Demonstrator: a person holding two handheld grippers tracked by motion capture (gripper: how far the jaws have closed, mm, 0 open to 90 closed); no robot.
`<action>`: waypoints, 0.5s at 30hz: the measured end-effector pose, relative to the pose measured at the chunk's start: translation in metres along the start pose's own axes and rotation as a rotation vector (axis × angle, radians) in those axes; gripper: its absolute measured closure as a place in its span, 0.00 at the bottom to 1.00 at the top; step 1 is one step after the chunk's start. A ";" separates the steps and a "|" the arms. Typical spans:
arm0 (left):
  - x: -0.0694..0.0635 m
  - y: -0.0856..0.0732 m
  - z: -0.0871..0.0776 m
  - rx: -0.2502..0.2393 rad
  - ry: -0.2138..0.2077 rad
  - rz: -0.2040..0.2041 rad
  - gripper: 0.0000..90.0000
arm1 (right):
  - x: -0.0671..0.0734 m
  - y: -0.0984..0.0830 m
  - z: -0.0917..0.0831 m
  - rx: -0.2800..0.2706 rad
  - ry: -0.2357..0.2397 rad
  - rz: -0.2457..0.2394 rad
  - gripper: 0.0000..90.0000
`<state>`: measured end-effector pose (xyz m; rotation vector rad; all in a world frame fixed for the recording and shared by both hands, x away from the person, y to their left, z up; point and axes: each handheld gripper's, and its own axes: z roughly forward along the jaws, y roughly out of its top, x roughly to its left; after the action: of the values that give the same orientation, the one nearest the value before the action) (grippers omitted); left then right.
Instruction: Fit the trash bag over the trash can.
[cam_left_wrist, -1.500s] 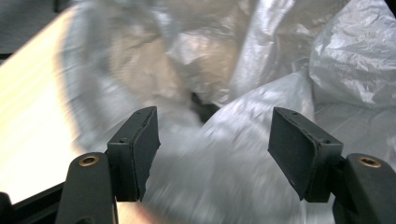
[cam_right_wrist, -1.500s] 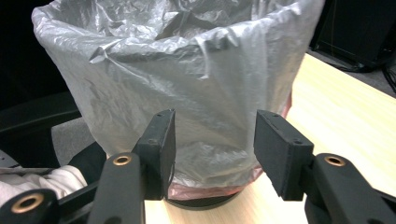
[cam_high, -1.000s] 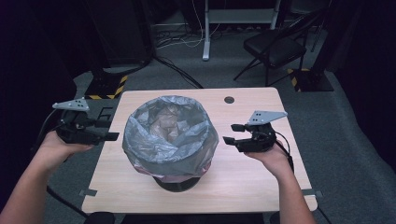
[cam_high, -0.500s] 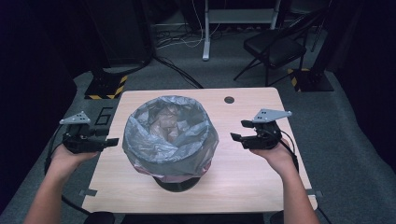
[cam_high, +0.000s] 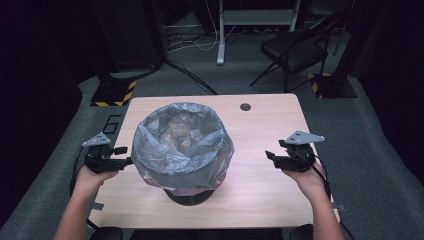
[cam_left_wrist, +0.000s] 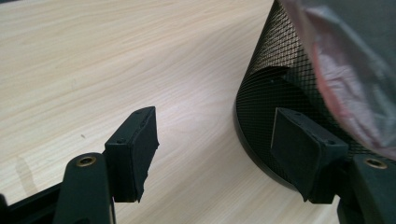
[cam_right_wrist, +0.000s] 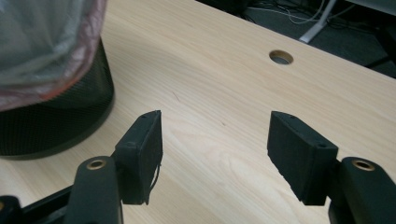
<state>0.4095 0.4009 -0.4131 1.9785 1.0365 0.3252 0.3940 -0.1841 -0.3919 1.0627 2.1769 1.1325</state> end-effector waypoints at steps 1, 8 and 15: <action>0.000 -0.002 0.002 -0.003 0.003 -0.004 0.35 | -0.001 -0.003 0.000 0.004 -0.006 0.007 0.39; -0.001 -0.013 0.007 -0.031 0.007 -0.033 0.34 | -0.010 -0.021 0.004 0.012 -0.025 0.045 0.39; -0.002 -0.025 0.017 -0.029 0.041 -0.025 0.33 | -0.016 -0.042 0.014 0.022 -0.047 0.085 0.40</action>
<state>0.4040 0.3973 -0.4424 1.9389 1.0757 0.3673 0.3950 -0.2058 -0.4335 1.1893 2.1309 1.1107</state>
